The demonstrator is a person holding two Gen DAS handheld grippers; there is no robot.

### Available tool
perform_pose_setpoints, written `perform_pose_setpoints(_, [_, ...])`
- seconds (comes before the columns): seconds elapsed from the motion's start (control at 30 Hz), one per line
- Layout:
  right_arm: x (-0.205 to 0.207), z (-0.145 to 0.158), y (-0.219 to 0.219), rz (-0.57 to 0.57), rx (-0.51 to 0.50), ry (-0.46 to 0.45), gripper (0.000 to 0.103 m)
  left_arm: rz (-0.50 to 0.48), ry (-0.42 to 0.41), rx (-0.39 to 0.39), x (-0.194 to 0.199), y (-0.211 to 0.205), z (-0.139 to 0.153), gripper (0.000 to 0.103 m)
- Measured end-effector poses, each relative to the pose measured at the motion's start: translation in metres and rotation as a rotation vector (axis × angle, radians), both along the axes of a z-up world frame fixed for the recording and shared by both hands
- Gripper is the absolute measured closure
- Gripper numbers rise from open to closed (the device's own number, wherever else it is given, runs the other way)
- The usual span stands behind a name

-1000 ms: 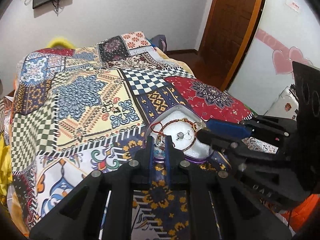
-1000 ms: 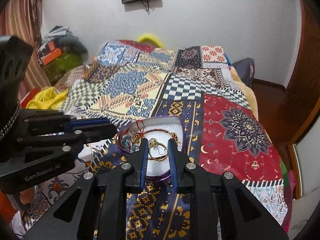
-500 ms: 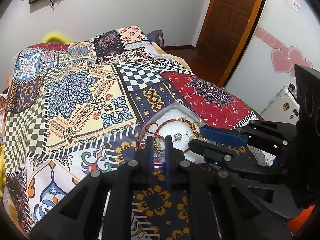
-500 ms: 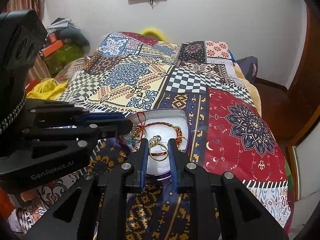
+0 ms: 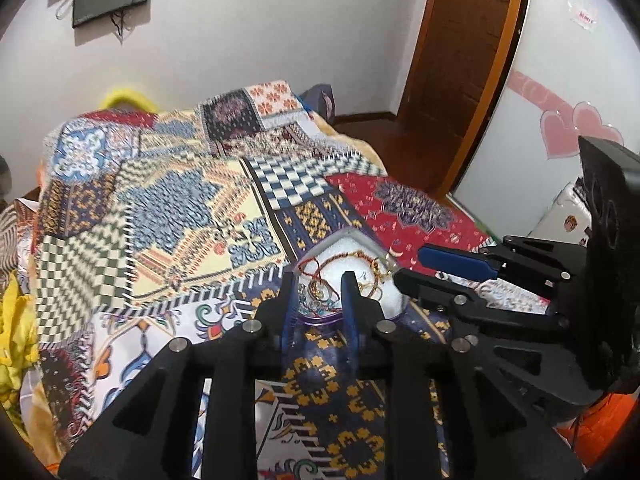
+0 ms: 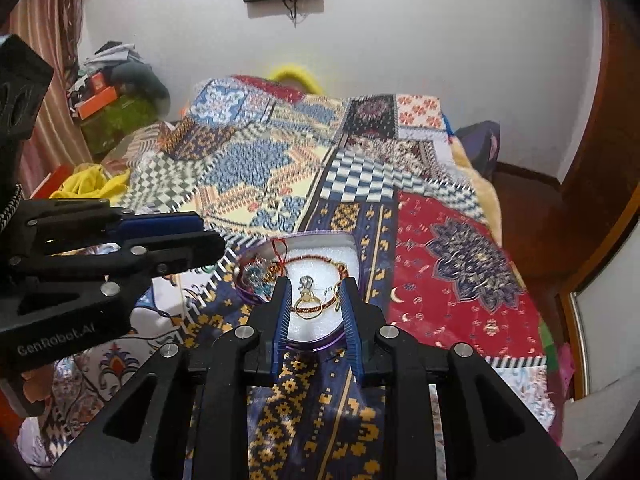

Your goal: Organize jewelry

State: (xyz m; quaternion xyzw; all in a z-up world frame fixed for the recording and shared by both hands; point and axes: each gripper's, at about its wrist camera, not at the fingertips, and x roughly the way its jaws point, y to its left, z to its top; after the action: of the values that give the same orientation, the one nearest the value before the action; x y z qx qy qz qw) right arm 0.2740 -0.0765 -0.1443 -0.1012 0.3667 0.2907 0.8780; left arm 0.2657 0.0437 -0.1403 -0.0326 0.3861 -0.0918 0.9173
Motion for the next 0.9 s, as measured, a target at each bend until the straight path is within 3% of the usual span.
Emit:
perform_pose_setpoints(0.27, [-0.04,0.069,-0.024,-0.033,0.107,-0.148,0.08,0.058,-0.204,0.007,-0.059,0.0,0.074,0.082])
perform_pose_setpoints(0.43, [-0.096,0.132,-0.047,-0.054,0.224,-0.33,0.08,0.106,-0.4,0.025,-0.118,-0.001,0.128,0.067])
perform_pose_setpoints(0.6, [-0.156,0.173,-0.063,-0.075,0.306,-0.507,0.079,0.138,-0.572,0.035,-0.176,-0.008,0.163,0.054])
perform_pose_setpoints(0.67, [-0.176,0.181,-0.068,-0.088,0.329,-0.557,0.071,0.154,-0.625,0.03,-0.197,-0.01,0.17,0.046])
perform_pose_setpoints(0.73, [-0.192,0.185,-0.071,-0.097,0.35,-0.592,0.057,0.179,-0.657,0.032,-0.213,-0.013,0.174,0.024])
perform_pose_setpoints(0.8, [-0.206,0.187,-0.074,-0.117,0.357,-0.622,0.044,0.21,-0.693,0.048,-0.226,-0.016,0.173,0.013])
perform_pose_setpoints(0.9, [-0.216,0.184,-0.073,-0.168,0.35,-0.66,0.019,0.241,-0.714,0.073,-0.238,-0.021,0.171,0.009])
